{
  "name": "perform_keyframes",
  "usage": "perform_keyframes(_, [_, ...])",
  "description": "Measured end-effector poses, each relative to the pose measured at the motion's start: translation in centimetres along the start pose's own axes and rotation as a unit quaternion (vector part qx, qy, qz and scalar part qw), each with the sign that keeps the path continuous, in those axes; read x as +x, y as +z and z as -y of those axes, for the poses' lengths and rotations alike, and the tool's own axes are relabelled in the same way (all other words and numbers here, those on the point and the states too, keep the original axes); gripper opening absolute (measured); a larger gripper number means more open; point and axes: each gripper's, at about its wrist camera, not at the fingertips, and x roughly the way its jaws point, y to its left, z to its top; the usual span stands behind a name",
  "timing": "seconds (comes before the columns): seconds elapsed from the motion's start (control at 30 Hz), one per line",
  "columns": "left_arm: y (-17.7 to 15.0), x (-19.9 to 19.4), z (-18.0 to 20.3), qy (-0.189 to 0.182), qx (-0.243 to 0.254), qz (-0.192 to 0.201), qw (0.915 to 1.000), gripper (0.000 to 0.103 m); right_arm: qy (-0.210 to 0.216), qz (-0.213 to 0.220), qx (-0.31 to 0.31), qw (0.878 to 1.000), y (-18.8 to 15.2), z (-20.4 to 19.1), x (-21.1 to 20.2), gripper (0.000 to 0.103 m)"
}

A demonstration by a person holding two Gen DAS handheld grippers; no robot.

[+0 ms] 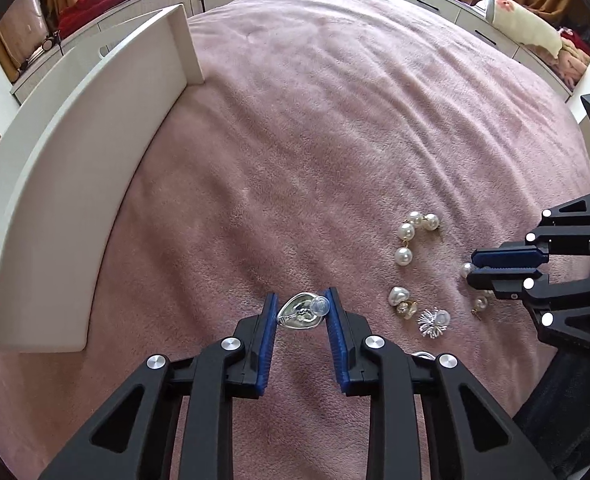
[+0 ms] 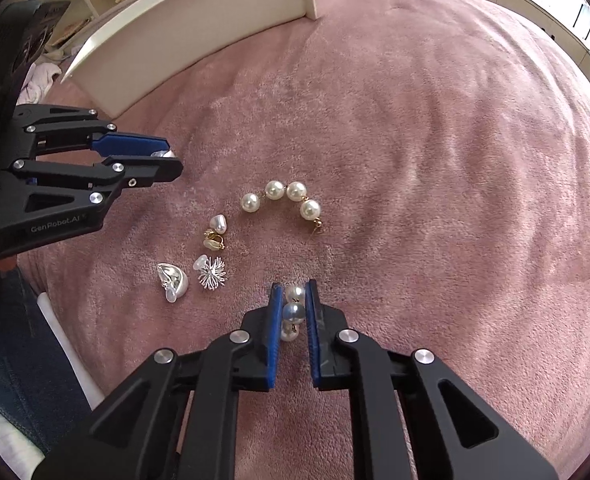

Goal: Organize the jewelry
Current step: 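Carry both earrings over the white tray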

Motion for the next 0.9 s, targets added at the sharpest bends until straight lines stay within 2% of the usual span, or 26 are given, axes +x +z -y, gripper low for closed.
perform_keyframes(0.23, [-0.3,-1.0,0.9,-0.001,0.002,0.004,1.0,0.029,0.004,0.0,0.006,1.0,-0.3,0.8,-1.3,0.012])
perform_keyframes(0.33, [-0.1,-1.0,-0.1,0.0,0.001,0.006,1.0,0.029,0.002,0.006,0.006,1.0,-0.5,0.9,-1.6,0.012])
perform_keyframes(0.53, [-0.1,-1.7,-0.4,-0.004,-0.011,0.015,0.9998,0.029,0.028,0.027,0.021,0.999,-0.4,1.6,-3.3,0.012])
perform_keyframes(0.9, [0.7,-4.1,-0.7,-0.004,-0.013,0.037,0.9992,0.029,0.044,0.064,0.017,0.997,2.4,2.0,-7.9,0.012])
